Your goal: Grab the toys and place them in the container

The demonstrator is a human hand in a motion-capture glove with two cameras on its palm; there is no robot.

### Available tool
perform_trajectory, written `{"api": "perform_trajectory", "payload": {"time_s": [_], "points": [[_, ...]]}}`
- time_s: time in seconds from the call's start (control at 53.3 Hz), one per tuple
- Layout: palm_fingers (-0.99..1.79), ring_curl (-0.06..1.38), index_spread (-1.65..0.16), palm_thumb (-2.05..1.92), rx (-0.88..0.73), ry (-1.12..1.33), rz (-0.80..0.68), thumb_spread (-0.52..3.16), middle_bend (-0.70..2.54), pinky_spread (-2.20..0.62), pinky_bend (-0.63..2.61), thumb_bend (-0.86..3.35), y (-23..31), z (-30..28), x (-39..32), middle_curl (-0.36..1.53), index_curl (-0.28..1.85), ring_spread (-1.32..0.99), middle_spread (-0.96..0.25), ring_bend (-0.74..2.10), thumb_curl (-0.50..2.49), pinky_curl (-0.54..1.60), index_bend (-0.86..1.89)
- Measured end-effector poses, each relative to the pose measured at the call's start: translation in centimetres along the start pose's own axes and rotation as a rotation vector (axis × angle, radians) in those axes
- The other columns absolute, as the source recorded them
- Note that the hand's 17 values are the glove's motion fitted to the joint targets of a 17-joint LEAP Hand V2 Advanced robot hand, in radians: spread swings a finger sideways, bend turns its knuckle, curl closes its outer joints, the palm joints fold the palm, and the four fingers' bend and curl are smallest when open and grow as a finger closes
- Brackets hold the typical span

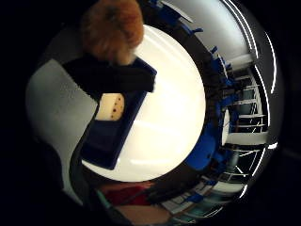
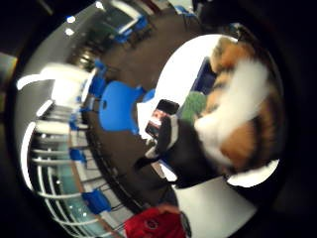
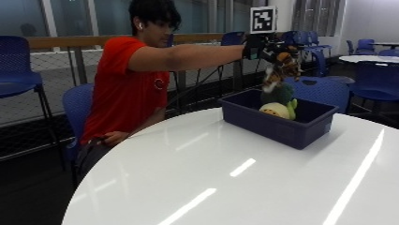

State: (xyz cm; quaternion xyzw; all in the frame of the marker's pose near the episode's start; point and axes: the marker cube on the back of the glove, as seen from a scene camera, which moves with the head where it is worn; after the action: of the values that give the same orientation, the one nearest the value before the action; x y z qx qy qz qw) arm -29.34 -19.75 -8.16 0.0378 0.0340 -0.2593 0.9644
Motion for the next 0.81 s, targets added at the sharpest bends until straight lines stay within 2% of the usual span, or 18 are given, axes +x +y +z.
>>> {"api": "perform_trajectory", "payload": {"time_s": [0.038, 0.113, 0.225, 0.3, 0.45, 0.544, 0.619, 0.694, 0.807], "points": [[-0.01, 0.45, -0.38, 0.17, -0.025, 0.001, 0.043, 1.05, 0.11, -0.29, 1.28, -0.09, 0.1, 0.4, 0.3, 0.42, 0.81, -0.23, -0.21, 0.61, 0.77, 0.51, 0.15], [-0.19, 0.35, -0.39, 0.00, -0.051, -0.002, 0.112, 1.10, 0.10, -0.17, 1.39, -0.10, 0.1, 0.9, 1.0, 0.37, 0.71, -0.12, -0.13, 0.39, 0.67, 0.49, 0.10], [-0.23, 0.30, -0.37, -0.08, -0.062, 0.034, 0.033, 1.12, 0.10, -0.06, 1.42, -0.08, 1.0, 1.5, 2.5, 0.32, 0.61, -0.03, -0.06, 0.29, 0.57, 0.47, 0.10], [-0.22, 0.29, -0.37, -0.09, -0.056, 0.027, 0.097, 1.13, 0.10, -0.02, 1.42, -0.08, 1.0, 1.9, 3.2, 0.30, 0.56, 0.02, -0.04, 0.26, 0.51, 0.46, 0.10], [-0.15, 0.30, -0.36, -0.10, -0.075, 0.041, -0.108, 1.12, 0.11, 0.01, 1.43, -0.08, 2.7, 2.0, 3.4, 0.26, 0.48, 0.04, -0.03, 0.30, 0.42, 0.44, 0.10], [-0.15, 0.31, -0.36, -0.10, -0.081, -0.037, -0.065, 1.12, 0.11, 0.01, 1.43, -0.08, 3.1, 1.6, 2.7, 0.24, 0.44, 0.05, -0.03, 0.30, 0.37, 0.43, 0.13], [-0.15, 0.31, -0.36, -0.10, -0.076, -0.026, -0.170, 1.12, 0.12, 0.02, 1.41, -0.08, 4.0, 1.6, 3.0, 0.23, 0.42, 0.06, -0.03, 0.30, 0.34, 0.41, 0.13], [-0.14, 0.31, -0.36, -0.10, -0.066, -0.022, -0.043, 1.11, 0.12, 0.02, 1.40, -0.08, 4.3, 1.8, 2.7, 0.23, 0.40, 0.06, -0.03, 0.29, 0.32, 0.40, 0.15], [-0.13, 0.31, -0.36, -0.09, -0.066, 0.058, 0.011, 1.11, 0.12, 0.02, 1.37, -0.07, 5.6, 2.5, 3.4, 0.22, 0.38, 0.06, -0.04, 0.28, 0.29, 0.39, 0.15]]}}
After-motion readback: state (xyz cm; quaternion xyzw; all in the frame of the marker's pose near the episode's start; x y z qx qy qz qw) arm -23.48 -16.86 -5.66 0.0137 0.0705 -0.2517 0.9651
